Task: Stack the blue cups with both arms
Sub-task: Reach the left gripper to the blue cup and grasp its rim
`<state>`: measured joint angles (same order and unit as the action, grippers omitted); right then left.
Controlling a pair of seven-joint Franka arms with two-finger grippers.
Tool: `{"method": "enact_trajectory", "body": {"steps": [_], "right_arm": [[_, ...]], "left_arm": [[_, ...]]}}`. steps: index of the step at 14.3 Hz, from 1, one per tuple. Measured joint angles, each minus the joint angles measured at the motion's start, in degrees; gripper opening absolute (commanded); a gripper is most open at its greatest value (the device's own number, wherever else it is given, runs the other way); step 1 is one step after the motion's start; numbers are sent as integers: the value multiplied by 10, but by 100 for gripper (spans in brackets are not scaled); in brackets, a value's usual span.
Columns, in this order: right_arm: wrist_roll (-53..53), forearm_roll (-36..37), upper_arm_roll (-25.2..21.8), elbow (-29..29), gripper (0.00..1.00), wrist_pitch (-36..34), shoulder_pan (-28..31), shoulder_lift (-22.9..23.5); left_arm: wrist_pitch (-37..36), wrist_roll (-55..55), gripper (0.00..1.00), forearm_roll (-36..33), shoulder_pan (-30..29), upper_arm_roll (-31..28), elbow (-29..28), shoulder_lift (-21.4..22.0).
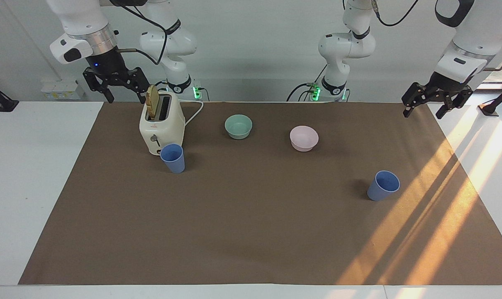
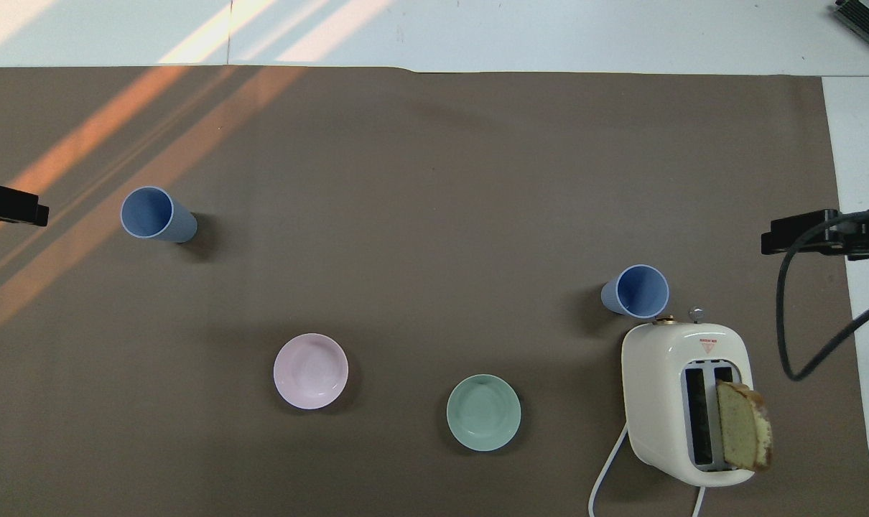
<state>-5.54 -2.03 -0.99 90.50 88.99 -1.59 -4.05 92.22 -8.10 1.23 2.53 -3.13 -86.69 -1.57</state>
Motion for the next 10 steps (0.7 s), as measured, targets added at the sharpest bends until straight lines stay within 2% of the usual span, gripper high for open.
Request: {"method": "enact_trajectory", "body": {"steps": [6,10], "right_arm": [[0,0,0,0,100,0,0,0],[0,0,0,0,100,0,0,0]], "left_arm": [[75,-30,100,3,-8,0,-7,-60],[146,-54,100,6,-9,-1,-45,-94]]}}
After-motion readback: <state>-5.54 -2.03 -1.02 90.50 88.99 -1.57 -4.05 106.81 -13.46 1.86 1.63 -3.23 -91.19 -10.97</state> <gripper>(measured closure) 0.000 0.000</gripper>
